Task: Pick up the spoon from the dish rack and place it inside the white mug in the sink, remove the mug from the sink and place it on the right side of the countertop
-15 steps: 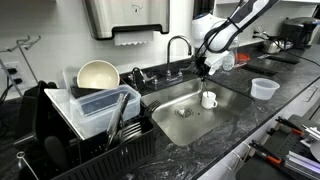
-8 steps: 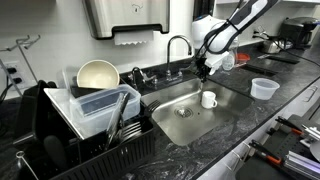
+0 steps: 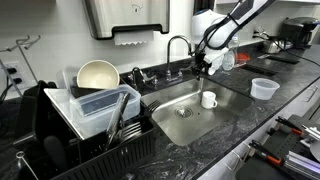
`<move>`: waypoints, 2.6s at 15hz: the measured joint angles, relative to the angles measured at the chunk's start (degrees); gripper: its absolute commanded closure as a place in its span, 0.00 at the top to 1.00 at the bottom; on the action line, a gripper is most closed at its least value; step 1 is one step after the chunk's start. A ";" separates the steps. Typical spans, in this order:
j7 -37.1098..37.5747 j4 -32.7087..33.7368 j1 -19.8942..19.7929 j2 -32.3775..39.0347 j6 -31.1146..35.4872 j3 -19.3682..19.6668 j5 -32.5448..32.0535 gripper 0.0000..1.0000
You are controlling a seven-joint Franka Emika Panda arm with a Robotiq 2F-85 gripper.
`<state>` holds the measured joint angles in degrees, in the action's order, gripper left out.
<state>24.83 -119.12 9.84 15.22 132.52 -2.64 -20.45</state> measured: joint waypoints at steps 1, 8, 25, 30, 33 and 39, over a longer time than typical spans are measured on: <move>0.01 -0.01 0.19 -0.49 -0.10 -0.01 0.04 0.85; 0.01 -0.06 0.22 0.25 0.00 0.16 0.03 0.96; 18.68 -18.58 0.26 -3.69 14.42 1.84 -0.22 1.00; 18.85 -21.13 -0.03 -3.55 18.35 3.05 -0.17 1.00; 18.88 -21.13 -0.02 -3.55 18.37 3.05 -0.17 1.00; 18.88 -21.12 0.03 -3.50 18.31 3.10 -0.19 1.00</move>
<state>43.71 -140.24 9.86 11.72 150.82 0.46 -20.63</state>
